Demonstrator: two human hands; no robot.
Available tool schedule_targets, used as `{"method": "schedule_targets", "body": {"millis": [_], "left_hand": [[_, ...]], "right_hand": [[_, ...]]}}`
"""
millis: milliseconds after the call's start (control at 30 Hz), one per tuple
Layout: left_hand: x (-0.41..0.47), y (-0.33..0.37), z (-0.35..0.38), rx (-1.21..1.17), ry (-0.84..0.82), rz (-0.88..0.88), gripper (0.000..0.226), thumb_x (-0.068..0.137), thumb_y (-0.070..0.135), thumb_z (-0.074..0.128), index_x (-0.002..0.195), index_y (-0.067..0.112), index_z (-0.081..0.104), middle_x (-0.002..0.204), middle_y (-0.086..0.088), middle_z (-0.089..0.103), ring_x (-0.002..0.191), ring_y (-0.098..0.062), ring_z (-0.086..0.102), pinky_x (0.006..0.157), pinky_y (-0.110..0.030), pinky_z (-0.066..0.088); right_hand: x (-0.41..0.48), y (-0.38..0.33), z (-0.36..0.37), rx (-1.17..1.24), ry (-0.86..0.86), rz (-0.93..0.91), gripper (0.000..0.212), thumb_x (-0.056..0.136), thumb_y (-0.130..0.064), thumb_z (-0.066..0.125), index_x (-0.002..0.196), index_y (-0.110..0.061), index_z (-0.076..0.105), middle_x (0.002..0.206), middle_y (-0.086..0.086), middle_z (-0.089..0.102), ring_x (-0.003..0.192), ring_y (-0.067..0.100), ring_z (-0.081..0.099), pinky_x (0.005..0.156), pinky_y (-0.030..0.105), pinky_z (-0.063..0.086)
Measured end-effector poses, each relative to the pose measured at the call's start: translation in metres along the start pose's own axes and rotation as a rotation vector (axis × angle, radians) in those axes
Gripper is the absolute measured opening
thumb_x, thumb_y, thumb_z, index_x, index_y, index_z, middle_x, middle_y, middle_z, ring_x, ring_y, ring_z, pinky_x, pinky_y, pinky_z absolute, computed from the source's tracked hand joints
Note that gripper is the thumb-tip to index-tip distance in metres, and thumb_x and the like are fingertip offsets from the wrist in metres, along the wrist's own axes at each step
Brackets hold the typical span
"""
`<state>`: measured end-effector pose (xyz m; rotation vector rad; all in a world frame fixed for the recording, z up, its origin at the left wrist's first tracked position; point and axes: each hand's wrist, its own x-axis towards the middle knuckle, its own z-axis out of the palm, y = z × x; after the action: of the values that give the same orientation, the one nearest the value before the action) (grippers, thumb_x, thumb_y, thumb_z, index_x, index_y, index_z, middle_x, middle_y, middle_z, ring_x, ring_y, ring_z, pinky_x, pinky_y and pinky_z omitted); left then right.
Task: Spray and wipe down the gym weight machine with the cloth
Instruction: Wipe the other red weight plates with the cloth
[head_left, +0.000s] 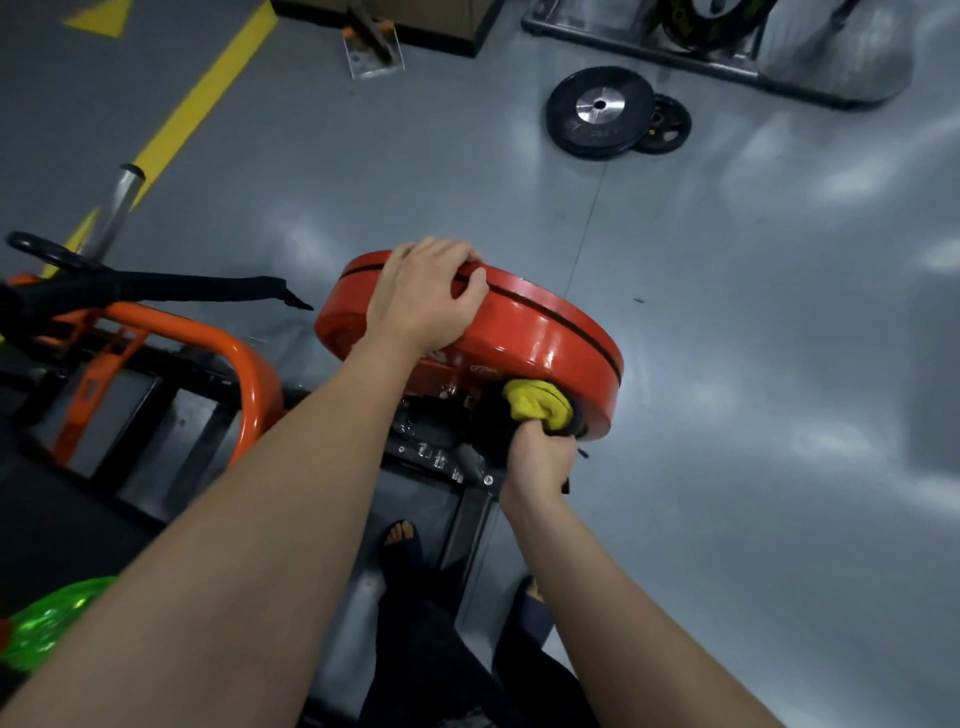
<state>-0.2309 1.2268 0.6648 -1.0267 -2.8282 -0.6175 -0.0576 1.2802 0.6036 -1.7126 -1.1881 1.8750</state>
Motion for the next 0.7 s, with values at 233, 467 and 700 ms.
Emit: {"method": "schedule_targets", "body": {"millis": [233,467,700], "left_hand": [[0.001,-0.012,-0.002,-0.055,-0.005,-0.027,0.026,0.1,0.039,0.048,0.107,0.022,0.066,0.109,0.008,0.069,0.107,-0.017,0.058,0.101,-0.034,0.038],[0.002,-0.03,-0.007,-0.152,-0.035,-0.081,0.031,0.1,0.039,0.044,0.112,0.022,0.066,0.114,0.006,0.068,0.108,-0.017,0.057,0.099,-0.035,0.04],[0.007,-0.08,-0.007,-0.29,-0.102,-0.172,0.033,0.096,0.039,0.038,0.108,0.021,0.063,0.109,-0.001,0.066,0.102,-0.02,0.057,0.087,-0.035,0.043]], "right_hand": [[-0.005,-0.016,0.011,-0.057,-0.14,-0.024,0.032,0.08,0.002,0.068,0.108,-0.012,0.062,0.099,0.003,0.07,0.089,0.016,0.068,0.087,0.033,0.057],[0.016,0.002,-0.014,0.142,-0.107,0.251,0.023,0.09,0.01,0.055,0.108,-0.002,0.061,0.083,0.007,0.065,0.071,0.017,0.062,0.052,0.019,0.052],[0.007,0.003,-0.008,0.113,-0.276,0.334,0.029,0.092,0.004,0.047,0.11,-0.015,0.06,0.087,0.003,0.066,0.074,0.016,0.062,0.068,0.029,0.052]]}}
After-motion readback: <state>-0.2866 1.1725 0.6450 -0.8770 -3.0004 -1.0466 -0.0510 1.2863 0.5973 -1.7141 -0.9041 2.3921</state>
